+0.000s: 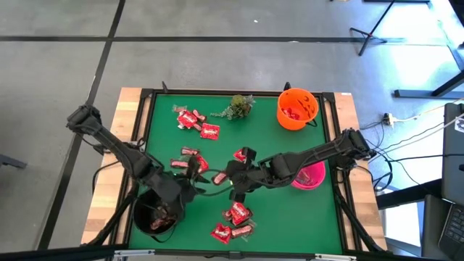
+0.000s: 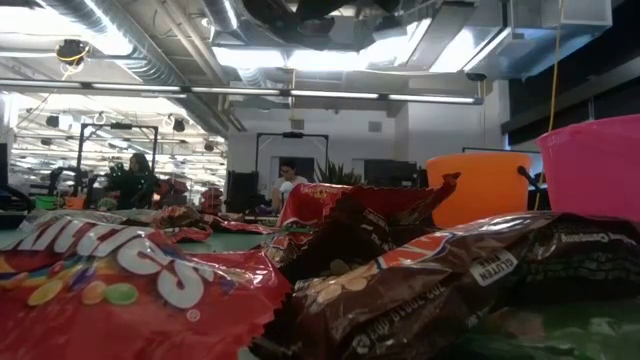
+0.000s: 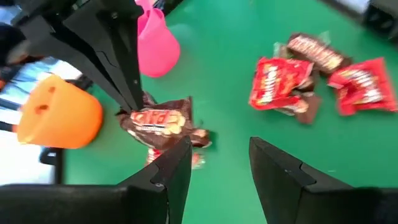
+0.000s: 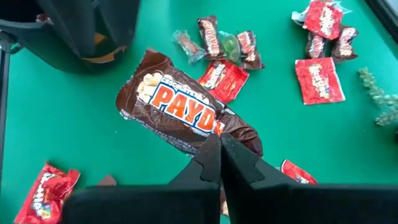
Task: Sort candy
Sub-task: Put the brown chocolate bar into the black bucket
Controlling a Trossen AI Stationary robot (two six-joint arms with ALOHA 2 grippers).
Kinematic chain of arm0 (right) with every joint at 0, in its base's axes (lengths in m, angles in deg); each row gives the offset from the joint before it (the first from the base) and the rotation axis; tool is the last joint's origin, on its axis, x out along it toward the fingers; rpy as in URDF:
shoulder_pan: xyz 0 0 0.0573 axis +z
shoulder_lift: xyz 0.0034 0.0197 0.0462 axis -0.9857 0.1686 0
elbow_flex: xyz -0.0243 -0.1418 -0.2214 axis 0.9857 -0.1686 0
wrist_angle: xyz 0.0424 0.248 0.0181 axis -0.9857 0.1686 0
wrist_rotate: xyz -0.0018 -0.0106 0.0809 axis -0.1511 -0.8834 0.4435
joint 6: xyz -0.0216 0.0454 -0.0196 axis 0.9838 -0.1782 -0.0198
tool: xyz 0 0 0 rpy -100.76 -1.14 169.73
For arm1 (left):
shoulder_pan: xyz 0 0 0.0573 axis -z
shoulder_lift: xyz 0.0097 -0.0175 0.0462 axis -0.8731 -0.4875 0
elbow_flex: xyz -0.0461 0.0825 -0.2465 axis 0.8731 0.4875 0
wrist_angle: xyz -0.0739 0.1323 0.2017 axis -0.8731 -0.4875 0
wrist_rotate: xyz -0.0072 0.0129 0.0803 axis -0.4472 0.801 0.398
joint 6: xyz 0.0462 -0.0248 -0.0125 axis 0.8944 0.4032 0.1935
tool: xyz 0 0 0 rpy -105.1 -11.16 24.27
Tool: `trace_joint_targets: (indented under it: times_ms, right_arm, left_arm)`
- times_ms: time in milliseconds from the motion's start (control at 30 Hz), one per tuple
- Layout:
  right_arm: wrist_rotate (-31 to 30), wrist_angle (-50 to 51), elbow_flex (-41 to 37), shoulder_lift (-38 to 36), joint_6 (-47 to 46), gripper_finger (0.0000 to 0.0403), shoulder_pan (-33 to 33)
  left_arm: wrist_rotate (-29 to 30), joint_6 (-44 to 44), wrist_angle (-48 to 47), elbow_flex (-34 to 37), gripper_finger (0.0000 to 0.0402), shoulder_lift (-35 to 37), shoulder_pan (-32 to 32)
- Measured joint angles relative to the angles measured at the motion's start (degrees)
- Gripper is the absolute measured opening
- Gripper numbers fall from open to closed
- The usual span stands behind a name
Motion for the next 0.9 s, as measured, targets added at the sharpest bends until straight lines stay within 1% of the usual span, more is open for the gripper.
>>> trace_joint_targets:
  times_ms: [200,367,500,600,700,767,900]
  right_arm:
    - [0.20,0.10,0.00,0.00,-0.04,0.0001,-0.04]
    - [0.44,0.00,0.00,0.00,-0.16,0.0001,-0.04]
    - [0.63,-0.28,0.00,0.00,-0.17,0.0001,-0.04]
    - [0.63,-0.31,0.00,0.00,-0.17,0.0001,-0.04]
    - [1.07,-1.16,0.00,0.00,-0.19,0.0001,-0.04]
    - [1.48,-1.94,0.00,0.00,-0.19,0.0001,-0.04]
    - [2.05,-2.62,0.00,0.00,-0.19,0.0001,-0.04]
  left_arm:
    - [2.85,3.55,2.34,0.02,0.0157,-3.91,-0.97]
    - [6.10,4.03,2.80,0.04,0.0194,-5.03,-1.90]
    - [8.53,6.52,5.62,0.07,0.0225,-5.03,-1.86]
    - [11.01,9.03,6.82,0.07,0.0238,-5.03,-1.87]
    - [11.15,9.52,6.68,0.07,0.0239,-5.39,-2.25]
    - [9.93,9.69,6.49,0.05,0.0237,-6.22,-2.60]
    - [9.20,11.39,6.46,0.04,0.0234,-9.15,-2.67]
